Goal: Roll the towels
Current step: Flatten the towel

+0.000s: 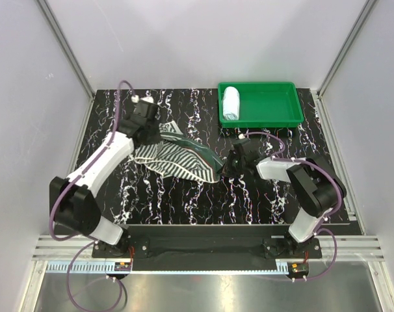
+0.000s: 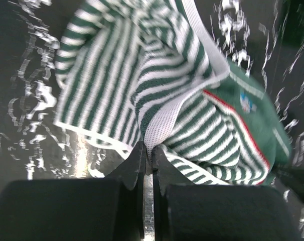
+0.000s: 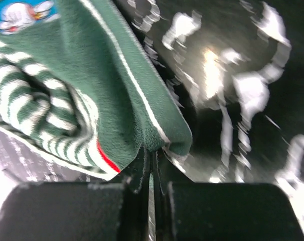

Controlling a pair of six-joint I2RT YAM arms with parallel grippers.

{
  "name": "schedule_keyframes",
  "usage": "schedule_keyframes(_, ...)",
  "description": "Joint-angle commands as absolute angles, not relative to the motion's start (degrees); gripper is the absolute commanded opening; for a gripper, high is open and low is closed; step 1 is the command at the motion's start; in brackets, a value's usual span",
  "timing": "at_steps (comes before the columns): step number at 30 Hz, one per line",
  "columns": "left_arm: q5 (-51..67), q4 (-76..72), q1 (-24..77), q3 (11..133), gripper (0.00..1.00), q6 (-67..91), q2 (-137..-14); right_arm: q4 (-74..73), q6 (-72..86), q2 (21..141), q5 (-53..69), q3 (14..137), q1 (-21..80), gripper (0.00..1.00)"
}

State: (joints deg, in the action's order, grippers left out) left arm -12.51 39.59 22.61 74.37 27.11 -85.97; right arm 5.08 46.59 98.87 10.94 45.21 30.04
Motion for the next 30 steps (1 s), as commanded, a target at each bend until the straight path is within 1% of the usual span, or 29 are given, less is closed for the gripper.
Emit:
schedule_keyframes(1, -4.67, 39.28, 17.77, 74.88, 0.0, 27.34, -79.21, -9.11, 43.07, 92.67, 6.06, 46.22, 29.36, 0.0)
schedule_keyframes(2, -1.26, 39.9, 14.71, 75.06, 0.0, 27.25, -78.23, -10.62, 42.46, 90.55, 6.59, 46.75, 27.7, 0.0)
schedule_keyframes(3, -0.36, 40.51, 13.02, 75.41, 0.0, 27.25, -76.4, -11.94, 42.28, 88.09, 7.37, 47.11, 26.29, 0.0)
schedule_keyframes(6, 6.22, 43.06, 5.56, 76.72, 0.0, 27.25, -71.83, -18.09, 40.96, 75.11, 10.72, 49.21, 19.18, 0.0)
schedule_keyframes(9, 11.5, 45.52, -2.44, 78.39, 0.0, 27.42, -67.34, -27.75, 37.89, 66.48, 10.03, 55.35, 13.74, 0.0)
schedule_keyframes(10, 12.64, 46.66, -5.85, 79.01, 0.0, 27.42, -66.54, -32.21, 36.84, 65.14, 9.41, 59.55, 12.93, 0.0)
schedule_keyframes(11, 13.96, 47.1, -7.11, 80.23, 0.0, 27.42, -65.92, -34.17, 34.91, 64.17, 8.53, 61.76, 11.88, 0.0)
schedule_keyframes(13, 14.41, 48.68, -9.56, 81.64, 0.0, 27.07, -65.57, -39.69, 32.79, 64.42, 8.7, 68.86, 8.63, 0.0)
schedule_keyframes(15, 16.69, 49.57, -11.24, 83.57, 0.0, 26.98, -67.05, -42.35, 30.24, 66.95, 10.63, 73.19, 5.81, 0.0)
schedule_keyframes(16, 18.0, 49.83, -13.08, 84.11, 0.0, 27.24, -67.67, -44.1, 29.63, 67.93, 12.98, 76.52, 2.32, 0.0)
schedule_keyframes(17, 20.54, 49.4, -13.79, 84.46, 0.0, 27.42, -68.11, -44.73, 28.92, 68.98, 14.4, 78.03, 0.63, 0.0)
schedule_keyframes(19, 21.7, 48.96, -14.85, 86.74, 0.0, 28.12, -70.65, -45.61, 28.74, 71.8, 17.21, 81.71, -3.84, 0.0)
schedule_keyframes(21, 24.69, 49.22, -15.55, 89.02, 0.0, 29.87, -74.5, -46.05, 29.35, 75.21, 19.94, 84.36, -5.27, 0.0)
schedule_keyframes(23, 29.5, 46.77, -15.73, 91.75, 0.0, 31.89, -77.15, -46.4, 30.49, 77.94, 22.05, 89.19, -6.59, 0.0)
schedule_keyframes(25, 31.8, 44.05, -15.73, 95.43, 0.0, 33.92, -80.76, -47.63, 30.85, 81.73, 23.29, 95.06, -6.94, 0.0)
schedule_keyframes(27, 33.84, 44.38, -15.91, 99.03, 0.0, 33.67, -82.78, -48.25, 30.85, 82.96, 23.12, 98.25, -7.56, 0.0)
schedule_keyframes(30, 36.64, 44.65, -16.78, 102.65, 0.0, 33.14, -82.1, -48.6, 29.36, 81.66, 22.06, 101.77, -8.96, 0.0)
